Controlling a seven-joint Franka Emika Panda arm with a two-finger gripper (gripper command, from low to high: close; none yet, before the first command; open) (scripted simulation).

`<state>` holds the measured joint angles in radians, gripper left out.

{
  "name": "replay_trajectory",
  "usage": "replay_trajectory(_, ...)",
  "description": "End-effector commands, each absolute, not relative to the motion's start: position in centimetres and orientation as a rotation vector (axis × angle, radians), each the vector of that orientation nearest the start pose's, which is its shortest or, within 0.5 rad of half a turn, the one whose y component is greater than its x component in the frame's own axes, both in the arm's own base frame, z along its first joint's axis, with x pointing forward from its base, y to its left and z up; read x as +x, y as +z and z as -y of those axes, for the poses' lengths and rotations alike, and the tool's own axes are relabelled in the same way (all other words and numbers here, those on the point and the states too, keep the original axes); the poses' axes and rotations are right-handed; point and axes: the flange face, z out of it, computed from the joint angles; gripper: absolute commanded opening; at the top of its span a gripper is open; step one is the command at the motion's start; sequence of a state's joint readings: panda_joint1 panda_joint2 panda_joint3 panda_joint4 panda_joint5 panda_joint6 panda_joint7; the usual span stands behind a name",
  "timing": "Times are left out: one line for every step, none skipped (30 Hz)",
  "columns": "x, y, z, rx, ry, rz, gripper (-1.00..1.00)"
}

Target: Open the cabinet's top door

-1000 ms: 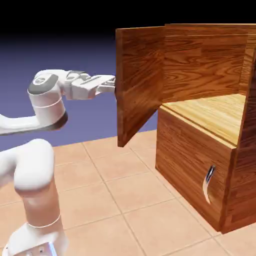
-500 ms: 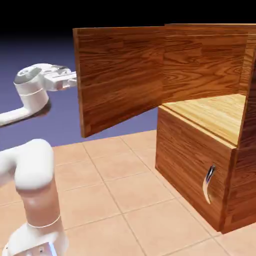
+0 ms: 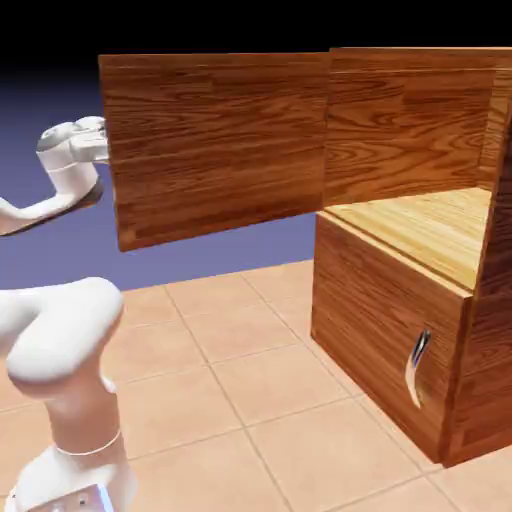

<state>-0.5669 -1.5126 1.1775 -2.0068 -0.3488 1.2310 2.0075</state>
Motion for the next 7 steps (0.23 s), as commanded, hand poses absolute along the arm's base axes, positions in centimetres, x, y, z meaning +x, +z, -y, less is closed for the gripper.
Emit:
replay_trajectory(14.7,55.4,-39.5,-1.164,-2.473,-2.333,-1.0)
replay_trajectory(14.8,55.4,-40.2,-1.15,-2.477,-2.353,-1.0)
replay_trajectory(15.0,55.4,-41.0,-1.136,-2.481,-2.373,-1.0)
replay_trajectory(15.2,55.4,-41.7,-1.121,-2.485,-2.393,-1.0)
replay_trajectory(15.3,55.4,-42.4,-1.107,-2.489,-2.412,-1.0)
replay_trajectory(15.5,55.5,-43.1,-1.093,-2.492,-2.431,-1.0)
replay_trajectory(15.7,55.4,-43.8,-1.079,-2.495,-2.45,-1.0)
